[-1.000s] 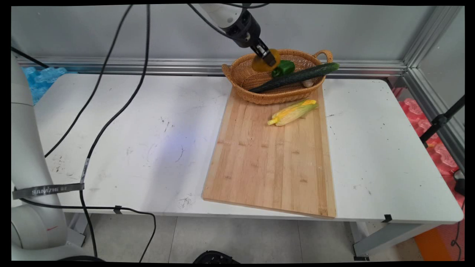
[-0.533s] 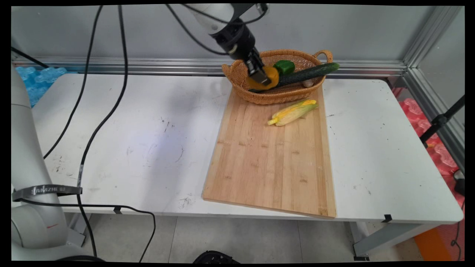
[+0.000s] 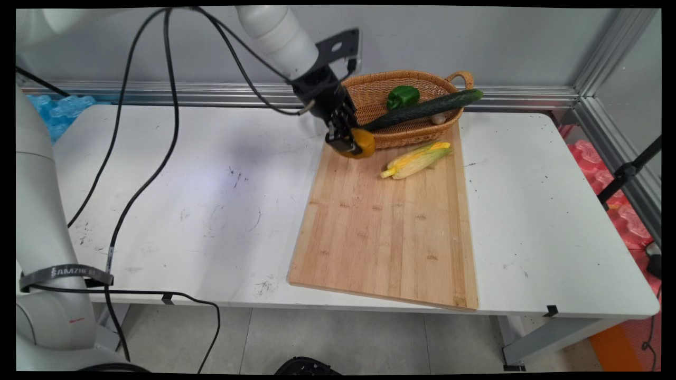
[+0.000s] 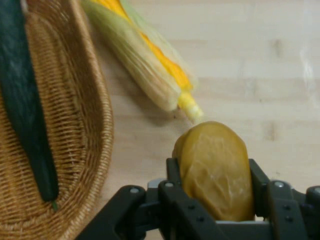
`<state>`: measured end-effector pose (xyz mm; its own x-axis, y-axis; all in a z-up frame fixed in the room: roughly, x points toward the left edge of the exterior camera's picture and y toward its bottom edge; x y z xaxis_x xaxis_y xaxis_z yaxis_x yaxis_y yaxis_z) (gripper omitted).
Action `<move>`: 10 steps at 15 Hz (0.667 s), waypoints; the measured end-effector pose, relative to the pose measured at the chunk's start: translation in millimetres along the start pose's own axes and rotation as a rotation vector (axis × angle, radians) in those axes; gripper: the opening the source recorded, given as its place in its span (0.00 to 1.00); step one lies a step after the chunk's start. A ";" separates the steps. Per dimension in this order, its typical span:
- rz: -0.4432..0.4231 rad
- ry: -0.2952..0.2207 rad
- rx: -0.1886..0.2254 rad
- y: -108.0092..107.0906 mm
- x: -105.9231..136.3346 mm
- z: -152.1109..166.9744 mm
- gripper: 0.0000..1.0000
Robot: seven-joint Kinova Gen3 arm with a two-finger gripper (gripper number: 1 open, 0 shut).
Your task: Place the picked object on the cutting board
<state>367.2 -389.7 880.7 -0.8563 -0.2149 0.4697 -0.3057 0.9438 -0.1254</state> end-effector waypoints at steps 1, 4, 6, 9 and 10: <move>0.013 -0.004 -0.007 -0.7 -4.0 8.8 0.00; 0.047 -0.016 -0.027 -5.0 -13.9 35.3 0.00; 0.059 -0.021 -0.039 -7.3 -18.6 48.2 0.00; 0.073 -0.028 -0.059 -12.3 -25.7 70.0 0.00; 0.076 -0.028 -0.065 -13.5 -27.6 75.0 0.00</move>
<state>363.8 -415.4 803.9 -0.8878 -0.1479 0.4359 -0.2122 0.9719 -0.1024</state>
